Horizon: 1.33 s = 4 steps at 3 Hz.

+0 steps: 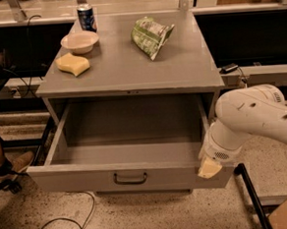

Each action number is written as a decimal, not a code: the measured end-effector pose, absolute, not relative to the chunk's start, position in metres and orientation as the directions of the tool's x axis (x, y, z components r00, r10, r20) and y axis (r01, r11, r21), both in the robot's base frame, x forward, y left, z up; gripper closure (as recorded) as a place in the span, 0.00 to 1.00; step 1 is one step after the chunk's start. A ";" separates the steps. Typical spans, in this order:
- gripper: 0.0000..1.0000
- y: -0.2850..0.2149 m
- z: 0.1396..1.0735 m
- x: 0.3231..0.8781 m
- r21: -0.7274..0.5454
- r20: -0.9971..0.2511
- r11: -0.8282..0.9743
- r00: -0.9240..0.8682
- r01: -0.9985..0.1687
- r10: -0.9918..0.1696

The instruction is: Open top drawer

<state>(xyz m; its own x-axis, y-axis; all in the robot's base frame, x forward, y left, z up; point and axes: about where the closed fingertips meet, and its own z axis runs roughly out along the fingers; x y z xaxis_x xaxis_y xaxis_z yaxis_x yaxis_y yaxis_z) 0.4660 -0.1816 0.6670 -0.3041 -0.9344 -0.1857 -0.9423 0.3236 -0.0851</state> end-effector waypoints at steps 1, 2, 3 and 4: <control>0.81 -0.182 0.668 0.466 -0.087 -0.185 0.323 -0.303 -0.942 -0.935; 0.58 -0.181 0.668 0.465 -0.088 -0.184 0.322 -0.302 -0.943 -0.935; 0.34 -0.181 0.669 0.465 -0.089 -0.184 0.321 -0.301 -0.943 -0.936; 0.12 -0.182 0.677 0.469 -0.098 -0.197 0.309 -0.286 -0.946 -0.938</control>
Offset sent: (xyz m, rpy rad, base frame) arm -0.0004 0.0000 0.0006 -0.0010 -0.0009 0.0006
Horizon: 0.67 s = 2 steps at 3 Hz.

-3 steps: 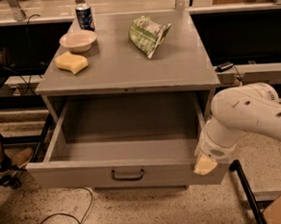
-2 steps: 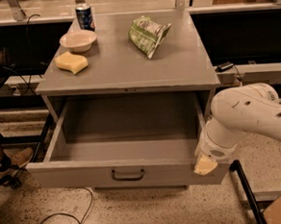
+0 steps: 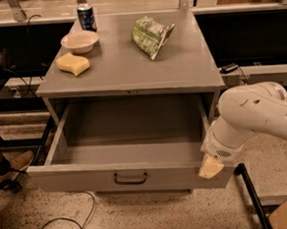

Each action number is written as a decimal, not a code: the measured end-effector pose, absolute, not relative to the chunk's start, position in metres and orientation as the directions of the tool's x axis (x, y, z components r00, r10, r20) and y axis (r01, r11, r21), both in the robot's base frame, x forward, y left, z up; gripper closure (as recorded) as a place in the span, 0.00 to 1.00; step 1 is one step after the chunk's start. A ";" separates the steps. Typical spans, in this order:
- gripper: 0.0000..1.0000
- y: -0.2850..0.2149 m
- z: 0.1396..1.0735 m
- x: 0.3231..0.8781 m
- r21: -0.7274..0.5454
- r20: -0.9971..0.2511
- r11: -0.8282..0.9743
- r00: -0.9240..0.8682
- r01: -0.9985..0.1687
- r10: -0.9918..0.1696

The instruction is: Open top drawer

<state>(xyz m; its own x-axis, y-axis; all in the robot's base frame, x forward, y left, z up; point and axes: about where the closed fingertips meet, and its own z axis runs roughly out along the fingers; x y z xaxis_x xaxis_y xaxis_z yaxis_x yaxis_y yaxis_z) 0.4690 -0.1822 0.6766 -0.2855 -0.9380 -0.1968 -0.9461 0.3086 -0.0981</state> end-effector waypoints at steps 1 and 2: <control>0.00 -0.196 0.708 0.477 -0.157 -0.205 0.304 -0.270 -0.940 -0.941; 0.00 -0.208 0.751 0.477 -0.252 -0.180 0.299 -0.260 -0.920 -0.949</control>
Offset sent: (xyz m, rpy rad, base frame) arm 0.0078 -0.0441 0.1412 -0.1348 -0.2730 -0.0130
